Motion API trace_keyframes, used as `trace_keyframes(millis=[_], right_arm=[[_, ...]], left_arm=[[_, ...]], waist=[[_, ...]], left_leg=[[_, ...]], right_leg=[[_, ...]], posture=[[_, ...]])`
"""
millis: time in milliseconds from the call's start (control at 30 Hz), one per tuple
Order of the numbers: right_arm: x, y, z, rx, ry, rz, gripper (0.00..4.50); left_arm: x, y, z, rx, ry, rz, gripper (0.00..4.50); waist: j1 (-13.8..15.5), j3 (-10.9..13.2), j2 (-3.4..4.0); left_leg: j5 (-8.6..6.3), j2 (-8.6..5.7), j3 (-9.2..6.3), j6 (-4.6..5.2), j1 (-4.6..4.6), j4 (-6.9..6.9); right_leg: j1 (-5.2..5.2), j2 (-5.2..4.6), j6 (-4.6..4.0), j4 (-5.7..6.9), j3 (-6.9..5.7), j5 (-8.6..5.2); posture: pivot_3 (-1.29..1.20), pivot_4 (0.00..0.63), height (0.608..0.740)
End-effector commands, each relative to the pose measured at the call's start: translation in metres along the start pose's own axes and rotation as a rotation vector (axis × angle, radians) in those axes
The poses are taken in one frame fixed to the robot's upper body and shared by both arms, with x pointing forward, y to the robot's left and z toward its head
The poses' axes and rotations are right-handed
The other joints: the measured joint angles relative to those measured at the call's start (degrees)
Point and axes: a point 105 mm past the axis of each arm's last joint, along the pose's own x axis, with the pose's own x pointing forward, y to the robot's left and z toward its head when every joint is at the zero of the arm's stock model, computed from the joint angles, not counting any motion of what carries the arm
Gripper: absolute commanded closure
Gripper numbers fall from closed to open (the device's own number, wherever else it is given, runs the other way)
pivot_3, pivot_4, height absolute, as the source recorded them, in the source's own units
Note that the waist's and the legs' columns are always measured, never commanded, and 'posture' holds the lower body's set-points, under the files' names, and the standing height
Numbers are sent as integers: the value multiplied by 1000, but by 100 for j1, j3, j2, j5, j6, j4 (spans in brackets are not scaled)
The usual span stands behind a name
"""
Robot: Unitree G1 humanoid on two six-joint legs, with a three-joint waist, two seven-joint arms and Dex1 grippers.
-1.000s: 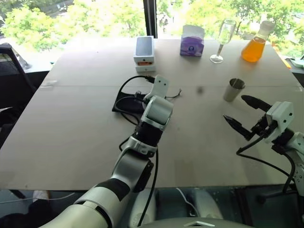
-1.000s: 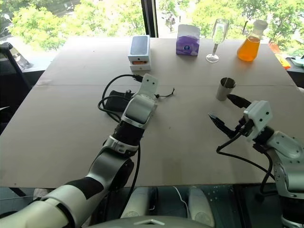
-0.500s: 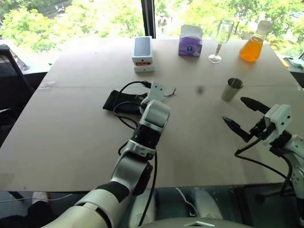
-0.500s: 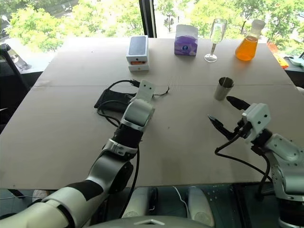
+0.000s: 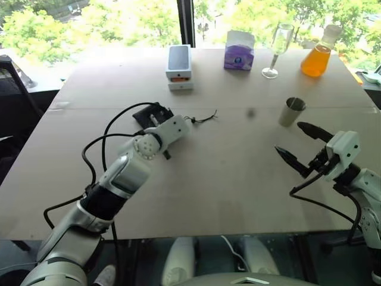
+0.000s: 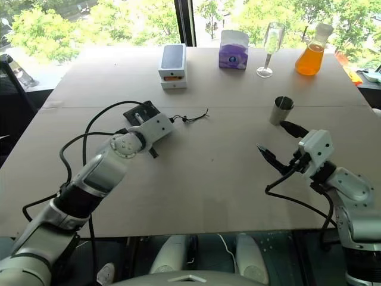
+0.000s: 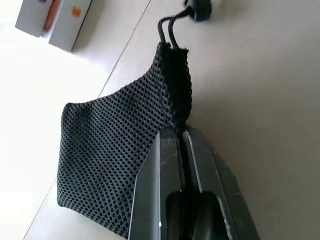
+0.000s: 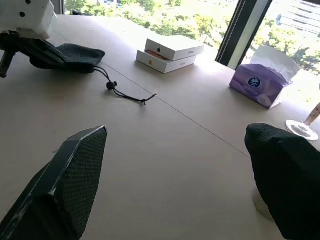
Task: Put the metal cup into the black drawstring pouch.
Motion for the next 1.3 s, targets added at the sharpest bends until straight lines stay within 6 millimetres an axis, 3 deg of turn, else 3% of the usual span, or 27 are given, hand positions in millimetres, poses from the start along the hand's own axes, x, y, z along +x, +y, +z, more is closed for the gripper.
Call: trace_keyframes(millis=[33,167,267,367,433,567,767,1000,1300], right_arm=[[-5,13,10,-21,-25,67,0],[-8,31,9,-39,-10,169,0],[-7,36,13,-47,-18,198,0],[-6,39,16,-53,-20,206,0],[-8,39,16,-51,-12,203,0],[-10,39,14,-44,2,199,0],[-10,39,13,-32,11,219,0],[-10,34,16,-34,26,239,0],[-7,35,16,-24,26,249,0]], left_arm=[[-20,2,10,-51,-84,-52,4450],[-28,-2,4,-8,-99,-25,4450],[-31,-4,1,4,-93,6,3681],[-37,-7,0,60,-85,32,2304],[-42,-6,-4,86,-39,87,1959],[-52,-6,-9,34,63,236,1959],[-50,-11,-6,68,123,316,1959],[-54,-14,-11,180,171,372,1959],[-50,-16,-23,166,238,370,1959]], waist=[[15,-1,1],[7,0,2],[2,1,1],[7,1,1],[7,1,1],[17,0,1],[10,1,0],[10,1,0],[14,1,0]], left_leg=[[0,1,-2,1,0,0],[-1,-1,-1,3,0,3],[-2,0,1,4,2,8],[-2,0,-1,4,2,9],[-2,0,0,4,2,12],[-2,-1,3,5,2,12],[-2,-3,-2,5,2,17],[-2,-1,0,5,3,16],[-2,1,-1,6,2,16]], right_leg=[[1,1,0,0,-2,0],[1,10,0,1,-1,0],[2,19,1,1,3,0],[1,22,1,3,2,0],[2,22,1,3,3,0],[3,22,1,2,7,0],[3,28,1,5,3,0],[3,28,1,5,7,0],[3,26,1,4,5,0]], posture=[[0,150,740],[0,150,740],[0,150,740],[0,150,740],[0,150,740],[0,150,740],[0,150,740],[0,150,740],[0,150,740]])
